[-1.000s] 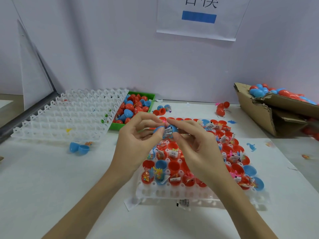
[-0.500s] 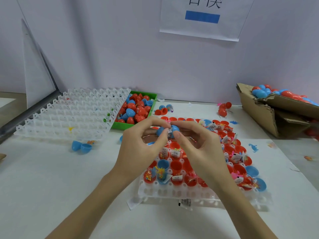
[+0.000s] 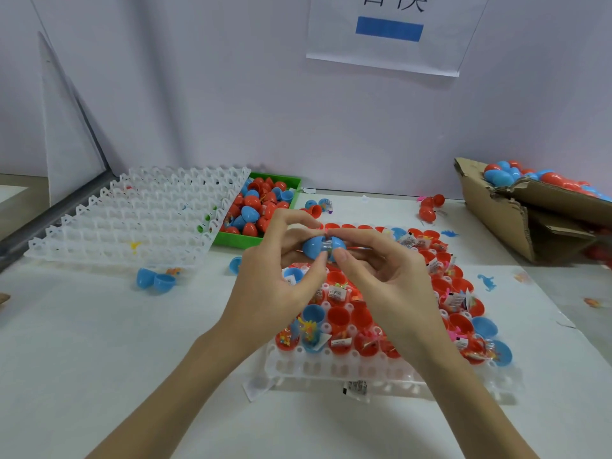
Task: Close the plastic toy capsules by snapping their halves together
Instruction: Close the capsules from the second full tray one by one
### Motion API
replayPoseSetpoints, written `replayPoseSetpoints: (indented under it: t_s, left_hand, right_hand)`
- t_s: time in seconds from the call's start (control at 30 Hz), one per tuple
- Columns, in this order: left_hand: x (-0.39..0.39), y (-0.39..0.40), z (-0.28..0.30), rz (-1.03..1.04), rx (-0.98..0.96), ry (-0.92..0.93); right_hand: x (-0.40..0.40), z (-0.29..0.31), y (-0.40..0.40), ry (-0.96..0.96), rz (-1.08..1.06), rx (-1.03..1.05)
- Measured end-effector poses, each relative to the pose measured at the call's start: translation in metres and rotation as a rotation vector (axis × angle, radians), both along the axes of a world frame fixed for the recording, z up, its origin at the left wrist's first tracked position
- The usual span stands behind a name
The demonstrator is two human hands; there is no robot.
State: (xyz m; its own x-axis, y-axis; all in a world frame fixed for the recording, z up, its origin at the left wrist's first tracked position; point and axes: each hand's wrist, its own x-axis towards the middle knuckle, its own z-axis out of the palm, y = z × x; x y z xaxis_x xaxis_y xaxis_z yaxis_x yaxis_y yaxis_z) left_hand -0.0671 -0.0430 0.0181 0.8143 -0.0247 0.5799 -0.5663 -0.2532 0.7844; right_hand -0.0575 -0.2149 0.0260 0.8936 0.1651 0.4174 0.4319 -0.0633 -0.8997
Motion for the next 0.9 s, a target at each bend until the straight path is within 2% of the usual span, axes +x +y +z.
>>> replayPoseSetpoints:
  t_s: [0.17,0.33,0.47,0.6,0.73,0.83,0.9]
  left_hand:
    - [0.002,-0.001,-0.002,0.028,-0.059,0.052]
    - [0.0,0.0,0.001,0.096,0.108,-0.07]
    - [0.0,0.004,0.003,0.176,0.262,-0.236]
    - [0.0,0.009,0.004,0.116,0.325,-0.297]
    - [0.0,0.007,0.0,0.008,0.321,-0.183]
    - [0.001,0.004,-0.001,-0.03,0.167,-0.044]
    - [0.003,0.006,0.0,-0.034,0.075,-0.016]
  right_hand:
    - [-0.002,-0.003,0.004,-0.029,0.016,-0.037]
    - [-0.002,-0.004,0.004,-0.021,-0.026,0.004]
    - [-0.004,-0.006,0.007,-0.016,-0.028,0.026]
    - [-0.004,-0.007,0.009,-0.007,-0.023,0.028]
    - [-0.002,-0.005,0.004,-0.006,-0.047,0.033]
    - [0.0,-0.002,0.002,-0.001,-0.039,0.038]
    - [0.0,-0.002,0.001,0.001,-0.016,0.044]
